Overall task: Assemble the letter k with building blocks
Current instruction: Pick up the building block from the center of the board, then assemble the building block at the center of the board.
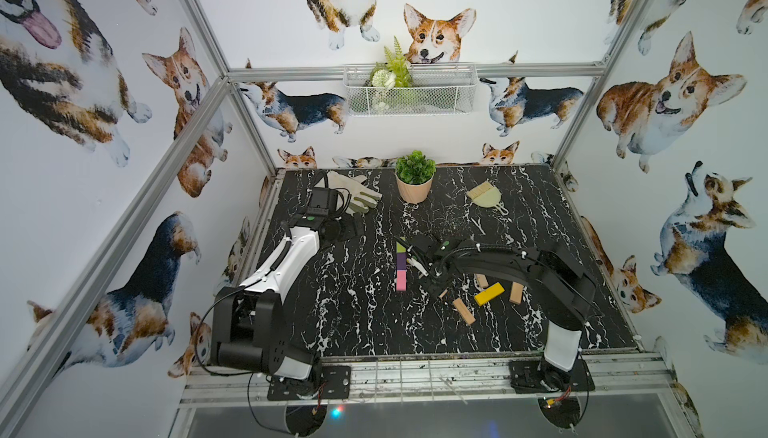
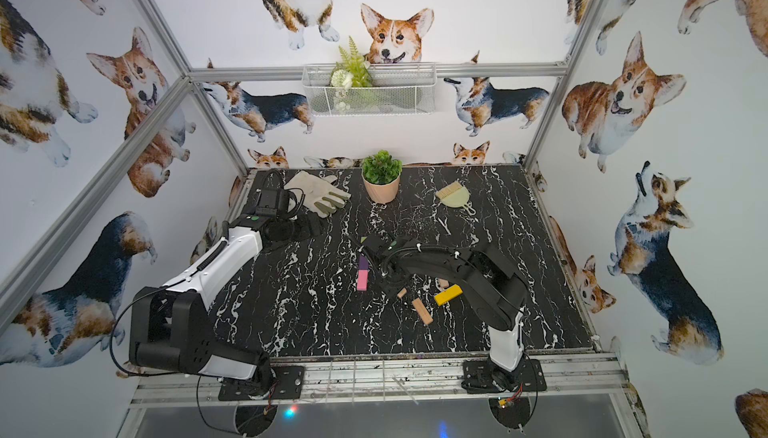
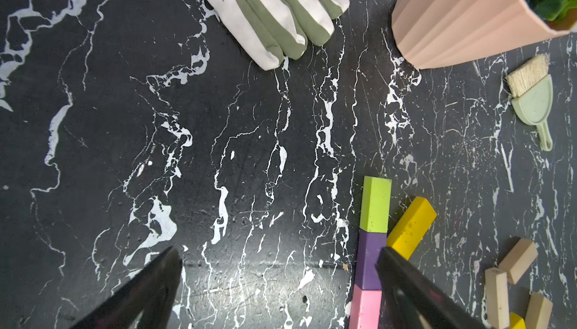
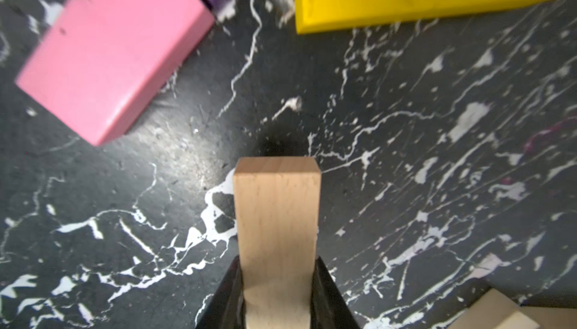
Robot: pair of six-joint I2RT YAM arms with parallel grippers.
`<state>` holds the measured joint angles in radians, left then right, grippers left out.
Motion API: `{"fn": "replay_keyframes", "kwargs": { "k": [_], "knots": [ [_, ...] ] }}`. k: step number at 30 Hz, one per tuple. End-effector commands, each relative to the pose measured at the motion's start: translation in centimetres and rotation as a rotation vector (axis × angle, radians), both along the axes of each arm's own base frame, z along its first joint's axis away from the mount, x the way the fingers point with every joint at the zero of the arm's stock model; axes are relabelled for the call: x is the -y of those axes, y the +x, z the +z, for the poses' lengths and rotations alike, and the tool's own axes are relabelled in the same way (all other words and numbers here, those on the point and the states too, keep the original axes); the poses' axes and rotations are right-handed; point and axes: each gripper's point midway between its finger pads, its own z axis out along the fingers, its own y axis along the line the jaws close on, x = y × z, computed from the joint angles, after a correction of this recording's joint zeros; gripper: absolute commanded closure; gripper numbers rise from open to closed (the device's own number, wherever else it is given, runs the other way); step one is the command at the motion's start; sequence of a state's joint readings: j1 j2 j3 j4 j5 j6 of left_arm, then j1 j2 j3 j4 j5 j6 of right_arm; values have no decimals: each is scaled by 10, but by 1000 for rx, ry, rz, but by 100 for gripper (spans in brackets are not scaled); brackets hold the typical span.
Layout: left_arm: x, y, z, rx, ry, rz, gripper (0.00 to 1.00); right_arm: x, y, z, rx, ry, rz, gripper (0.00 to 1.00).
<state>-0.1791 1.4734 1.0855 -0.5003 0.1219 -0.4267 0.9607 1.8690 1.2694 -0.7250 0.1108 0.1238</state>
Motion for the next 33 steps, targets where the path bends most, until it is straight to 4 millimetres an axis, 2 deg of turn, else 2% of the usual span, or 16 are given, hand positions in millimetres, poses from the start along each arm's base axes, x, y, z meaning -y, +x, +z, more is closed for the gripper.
{"fn": "replay_keyframes", "kwargs": {
  "k": [1, 7, 14, 33],
  "knots": [
    [1, 2, 3, 10, -10, 6, 0, -6, 7, 4, 17, -7, 35, 71],
    [1, 3, 2, 7, -12, 6, 0, -20, 14, 4, 17, 0, 62, 71],
    [1, 3, 3, 12, -11, 6, 0, -28, 16, -6, -18, -3, 67, 70],
    [0, 2, 2, 12, -10, 10, 0, -27, 19, -18, -61, -11, 36, 67]
  ]
}}
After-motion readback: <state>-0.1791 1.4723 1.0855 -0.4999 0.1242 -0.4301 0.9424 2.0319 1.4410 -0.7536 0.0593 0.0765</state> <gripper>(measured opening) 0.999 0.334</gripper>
